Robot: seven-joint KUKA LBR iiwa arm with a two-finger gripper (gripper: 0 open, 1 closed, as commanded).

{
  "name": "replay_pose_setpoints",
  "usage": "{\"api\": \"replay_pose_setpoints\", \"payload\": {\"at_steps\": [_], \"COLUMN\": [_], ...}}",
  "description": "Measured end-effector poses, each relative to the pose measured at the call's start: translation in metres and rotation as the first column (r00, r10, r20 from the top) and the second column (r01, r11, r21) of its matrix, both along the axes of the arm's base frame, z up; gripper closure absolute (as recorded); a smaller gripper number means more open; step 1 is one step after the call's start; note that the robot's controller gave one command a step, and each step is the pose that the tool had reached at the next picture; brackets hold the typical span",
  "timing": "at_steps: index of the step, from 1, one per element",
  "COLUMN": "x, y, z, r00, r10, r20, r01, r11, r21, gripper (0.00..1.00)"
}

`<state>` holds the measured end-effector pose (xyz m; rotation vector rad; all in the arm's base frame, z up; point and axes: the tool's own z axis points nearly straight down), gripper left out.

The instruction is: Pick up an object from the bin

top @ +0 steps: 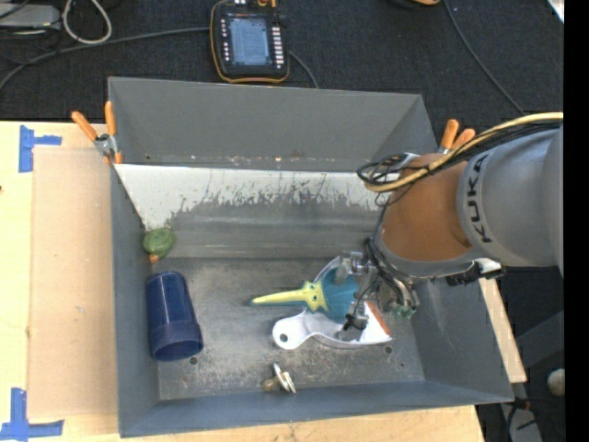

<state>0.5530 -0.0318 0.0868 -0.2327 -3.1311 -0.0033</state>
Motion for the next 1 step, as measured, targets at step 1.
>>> {"api": "replay_pose_setpoints", "payload": {"at_steps": [1], "x": [0.0191], "y": [-0.0691], "z": [-0.0125], "r00": [0.859], "r10": [-0.512], "r20": [-0.003], "r01": [0.512], "r11": [0.859], "r21": [-0.001], "gripper": [1.0]}}
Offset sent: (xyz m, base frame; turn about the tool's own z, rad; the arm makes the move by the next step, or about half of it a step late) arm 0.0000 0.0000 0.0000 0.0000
